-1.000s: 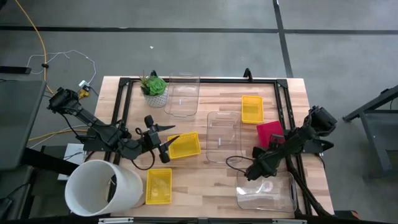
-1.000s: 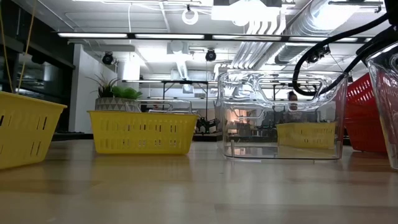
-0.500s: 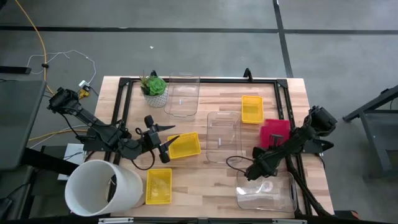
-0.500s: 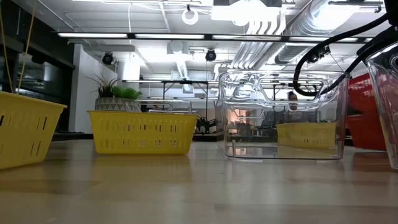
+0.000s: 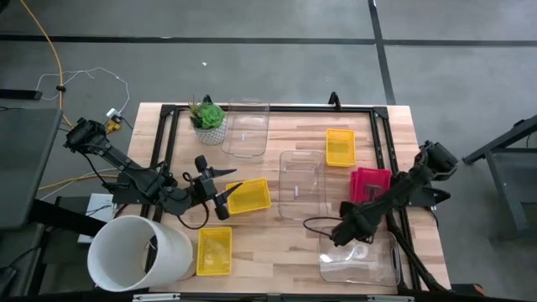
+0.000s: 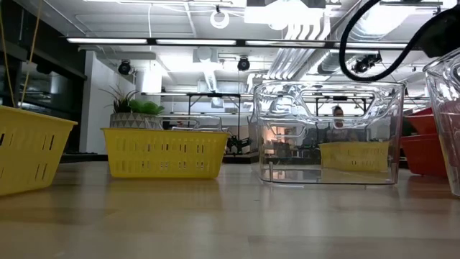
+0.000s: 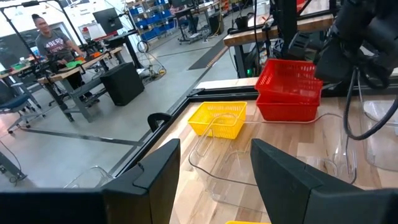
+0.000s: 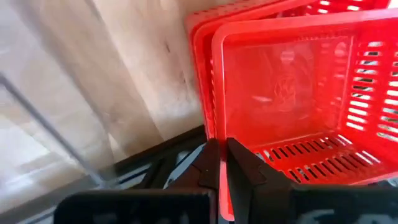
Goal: Stack baskets by color
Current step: Stack the left red bin on the stacked red bin
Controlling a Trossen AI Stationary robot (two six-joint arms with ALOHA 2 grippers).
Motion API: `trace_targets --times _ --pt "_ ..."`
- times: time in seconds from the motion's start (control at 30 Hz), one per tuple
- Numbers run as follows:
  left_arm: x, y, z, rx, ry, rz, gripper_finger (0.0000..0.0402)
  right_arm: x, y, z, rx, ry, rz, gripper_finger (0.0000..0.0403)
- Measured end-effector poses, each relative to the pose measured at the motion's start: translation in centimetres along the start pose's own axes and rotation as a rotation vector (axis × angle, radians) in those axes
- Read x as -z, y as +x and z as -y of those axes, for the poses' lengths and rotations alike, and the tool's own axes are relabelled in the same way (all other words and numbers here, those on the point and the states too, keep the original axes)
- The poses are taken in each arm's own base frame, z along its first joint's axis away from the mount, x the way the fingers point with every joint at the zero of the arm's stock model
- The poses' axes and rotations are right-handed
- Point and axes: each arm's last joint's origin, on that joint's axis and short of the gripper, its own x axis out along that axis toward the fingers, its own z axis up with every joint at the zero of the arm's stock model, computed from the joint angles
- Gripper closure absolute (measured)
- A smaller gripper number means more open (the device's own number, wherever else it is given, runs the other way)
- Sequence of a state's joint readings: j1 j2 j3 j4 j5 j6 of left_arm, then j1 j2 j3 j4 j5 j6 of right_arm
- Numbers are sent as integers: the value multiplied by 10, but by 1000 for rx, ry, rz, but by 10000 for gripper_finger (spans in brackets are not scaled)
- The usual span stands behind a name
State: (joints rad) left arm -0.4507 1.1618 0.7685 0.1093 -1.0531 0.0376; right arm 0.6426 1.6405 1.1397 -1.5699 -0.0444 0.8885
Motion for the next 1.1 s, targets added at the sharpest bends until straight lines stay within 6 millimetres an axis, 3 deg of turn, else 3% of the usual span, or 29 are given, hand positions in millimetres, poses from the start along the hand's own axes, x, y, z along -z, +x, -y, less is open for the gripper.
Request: trace_targets --times 0.33,0.7,1.1 --pt "0 0 0 0 0 0 218 13 1 -13 11 -39 56 402" --pt "0 0 0 0 0 0 218 8 0 -22 -45 -57 154 403" --pt "0 0 0 -1 0 0 218 10 -7 -15 -60 -19 274 403"
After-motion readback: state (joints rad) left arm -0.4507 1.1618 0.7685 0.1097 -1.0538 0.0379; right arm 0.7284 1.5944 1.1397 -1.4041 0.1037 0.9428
